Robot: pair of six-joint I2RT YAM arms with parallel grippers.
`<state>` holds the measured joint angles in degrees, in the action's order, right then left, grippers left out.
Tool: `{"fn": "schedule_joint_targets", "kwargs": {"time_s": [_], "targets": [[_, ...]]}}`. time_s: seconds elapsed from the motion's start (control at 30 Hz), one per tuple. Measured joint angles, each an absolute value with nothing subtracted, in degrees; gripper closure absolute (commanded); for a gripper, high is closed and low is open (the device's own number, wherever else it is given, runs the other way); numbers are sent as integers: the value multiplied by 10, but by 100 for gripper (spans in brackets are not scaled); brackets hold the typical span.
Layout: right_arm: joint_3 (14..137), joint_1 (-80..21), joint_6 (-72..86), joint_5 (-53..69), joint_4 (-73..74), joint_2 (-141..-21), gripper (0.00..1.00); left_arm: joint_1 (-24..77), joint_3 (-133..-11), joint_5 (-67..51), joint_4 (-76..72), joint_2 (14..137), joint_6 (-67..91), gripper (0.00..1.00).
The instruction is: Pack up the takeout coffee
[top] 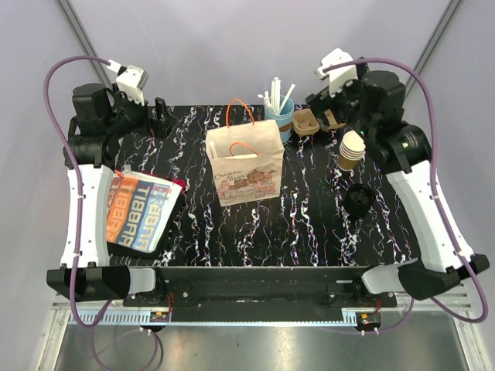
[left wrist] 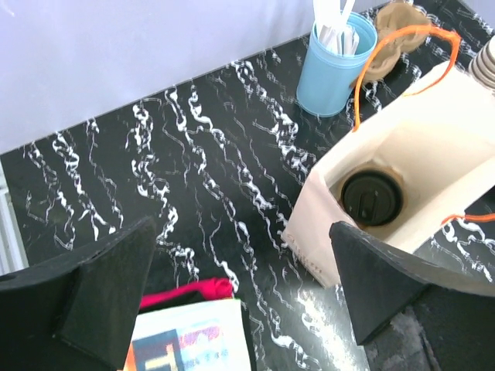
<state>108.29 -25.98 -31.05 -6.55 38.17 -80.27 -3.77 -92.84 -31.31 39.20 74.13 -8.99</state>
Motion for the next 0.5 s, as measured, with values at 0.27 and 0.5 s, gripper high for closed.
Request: {"fn": "schedule_joint_targets", "kwargs": {"time_s": [0.27, 0.5], "targets": [[952, -167, -260, -69, 360, -690, 0, -38, -907, -315, 299, 726, -44, 1], [878, -103, -213, -64, 344, -618, 0, -38, -891, -299, 265, 685, -17, 1]]}}
